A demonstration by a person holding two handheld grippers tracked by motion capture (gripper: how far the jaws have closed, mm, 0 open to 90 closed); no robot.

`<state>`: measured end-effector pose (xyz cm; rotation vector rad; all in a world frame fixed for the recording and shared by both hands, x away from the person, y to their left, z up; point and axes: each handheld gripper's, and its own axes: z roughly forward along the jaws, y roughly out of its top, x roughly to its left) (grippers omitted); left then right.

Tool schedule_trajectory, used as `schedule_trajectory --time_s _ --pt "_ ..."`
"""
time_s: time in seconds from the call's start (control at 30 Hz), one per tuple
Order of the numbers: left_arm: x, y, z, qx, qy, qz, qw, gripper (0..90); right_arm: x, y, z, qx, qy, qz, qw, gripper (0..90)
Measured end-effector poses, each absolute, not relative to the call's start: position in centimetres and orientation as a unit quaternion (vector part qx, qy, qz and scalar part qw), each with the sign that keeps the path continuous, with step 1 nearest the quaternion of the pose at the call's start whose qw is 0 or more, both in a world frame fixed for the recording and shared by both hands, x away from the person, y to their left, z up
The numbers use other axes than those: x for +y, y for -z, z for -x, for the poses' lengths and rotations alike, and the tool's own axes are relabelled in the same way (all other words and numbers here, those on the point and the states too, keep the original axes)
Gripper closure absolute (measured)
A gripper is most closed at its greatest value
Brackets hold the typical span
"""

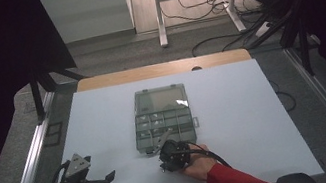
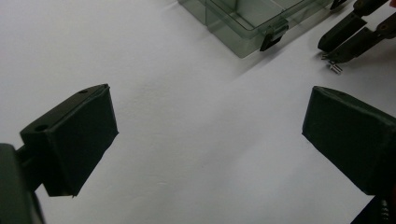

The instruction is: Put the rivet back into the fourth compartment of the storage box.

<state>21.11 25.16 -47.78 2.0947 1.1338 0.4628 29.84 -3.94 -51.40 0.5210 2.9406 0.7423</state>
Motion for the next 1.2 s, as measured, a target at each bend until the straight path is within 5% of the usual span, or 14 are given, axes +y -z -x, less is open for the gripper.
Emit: schedule_trajectory --time_s 1.2 --pt "25.0 47.7 -21.0 0.438 -0.186 -0.809 0.346 2.1 -7.3 47.5 -31.0 0.932 -0.305 -0.193 0.018 83.5"
